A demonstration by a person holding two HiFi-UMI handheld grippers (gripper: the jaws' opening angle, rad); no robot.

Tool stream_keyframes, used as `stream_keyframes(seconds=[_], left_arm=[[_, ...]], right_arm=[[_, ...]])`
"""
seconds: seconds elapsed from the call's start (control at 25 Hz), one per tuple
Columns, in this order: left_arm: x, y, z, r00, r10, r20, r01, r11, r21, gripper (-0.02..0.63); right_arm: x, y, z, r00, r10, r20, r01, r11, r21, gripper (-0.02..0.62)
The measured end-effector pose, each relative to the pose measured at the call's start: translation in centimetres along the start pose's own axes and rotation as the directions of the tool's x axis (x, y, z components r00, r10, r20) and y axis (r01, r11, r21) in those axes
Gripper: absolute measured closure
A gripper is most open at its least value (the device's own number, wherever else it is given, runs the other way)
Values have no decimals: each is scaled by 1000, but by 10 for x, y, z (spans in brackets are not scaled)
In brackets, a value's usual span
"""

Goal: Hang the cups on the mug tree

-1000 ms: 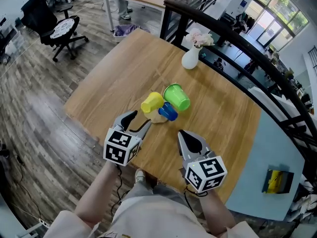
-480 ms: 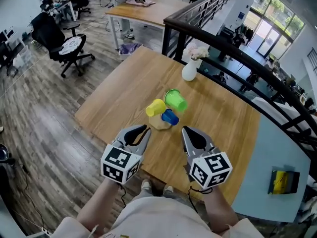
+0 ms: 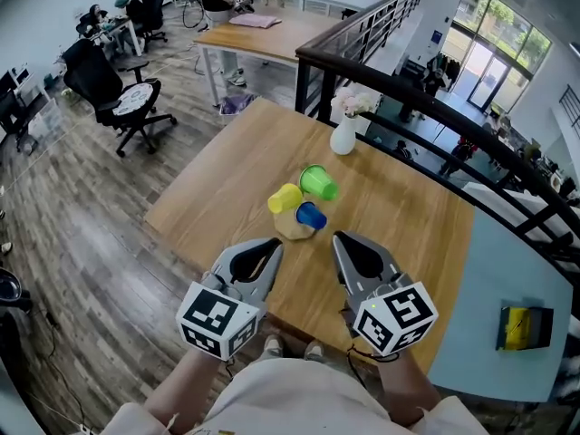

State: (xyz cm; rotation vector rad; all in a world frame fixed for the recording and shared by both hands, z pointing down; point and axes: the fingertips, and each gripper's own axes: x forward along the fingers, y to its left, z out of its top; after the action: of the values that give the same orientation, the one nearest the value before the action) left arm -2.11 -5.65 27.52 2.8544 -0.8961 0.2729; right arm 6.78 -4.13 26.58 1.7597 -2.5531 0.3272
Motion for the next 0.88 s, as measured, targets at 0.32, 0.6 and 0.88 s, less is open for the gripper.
stream_keyframes(seconds=[0.32,0.6,0.88], left_arm=[[-13,-29,-7,1000,-20,-12,21,997,71,603],[-17,-39,-26,999,-28,-47,29,999,33,603],[-19,-35,-26,999,-2,-46,1,1000,-13,603]], right_arm=[[-28,18,9,999,42,19,-42,999,9,595],[-42,26,9,997,62,40,-62,998,10,595],[-44,32,-8,996,89,-9,-89,996,2,595]])
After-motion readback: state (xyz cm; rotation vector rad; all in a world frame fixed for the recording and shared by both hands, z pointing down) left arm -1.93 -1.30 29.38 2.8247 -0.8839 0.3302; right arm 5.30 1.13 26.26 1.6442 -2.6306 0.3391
